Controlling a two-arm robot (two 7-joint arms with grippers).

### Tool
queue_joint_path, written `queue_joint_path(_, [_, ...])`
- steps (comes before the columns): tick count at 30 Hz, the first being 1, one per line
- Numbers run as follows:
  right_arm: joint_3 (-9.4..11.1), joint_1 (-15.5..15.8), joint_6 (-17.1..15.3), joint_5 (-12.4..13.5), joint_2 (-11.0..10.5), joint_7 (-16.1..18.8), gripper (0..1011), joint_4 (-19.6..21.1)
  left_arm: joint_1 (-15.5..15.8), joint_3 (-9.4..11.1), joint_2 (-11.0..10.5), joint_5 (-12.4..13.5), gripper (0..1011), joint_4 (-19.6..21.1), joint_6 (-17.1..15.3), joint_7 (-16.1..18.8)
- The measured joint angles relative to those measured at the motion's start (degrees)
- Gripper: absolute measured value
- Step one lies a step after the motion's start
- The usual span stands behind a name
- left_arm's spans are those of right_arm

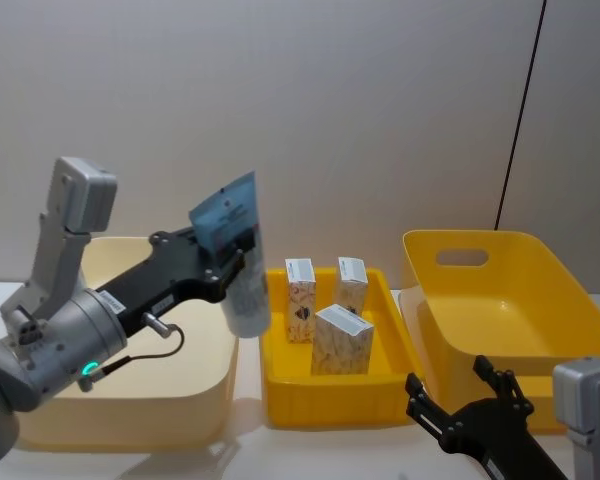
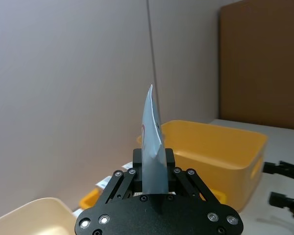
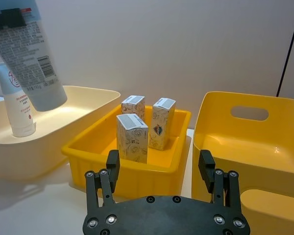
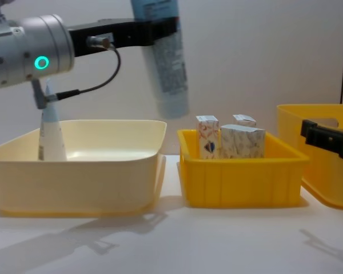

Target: Bimanual collaborative sorting of washing and personal care products

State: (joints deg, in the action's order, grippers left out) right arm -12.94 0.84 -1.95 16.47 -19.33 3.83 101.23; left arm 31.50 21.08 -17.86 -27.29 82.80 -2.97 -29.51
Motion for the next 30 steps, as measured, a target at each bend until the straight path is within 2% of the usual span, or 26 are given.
queue_joint_path(11, [0.0, 0.0, 0.0, 0.0, 0.0, 0.0, 1001, 0.0, 1.2, 1.99, 1.46, -5.1, 239, -1.9, -2.25, -6.21])
queue_joint_path(23, [0.15, 0.06, -0.24, 0.33, 0.02, 0.39, 1001, 0.25, 1.25, 3.09, 2.09, -7.07, 240, -2.37, -2.91, -7.86])
queue_joint_path(30, [1.08, 0.23, -2.17, 2.89, -0.5, 2.62, 1001, 2.09, 1.22, 3.41, 2.27, -7.6, 240, -2.49, -3.07, -8.29])
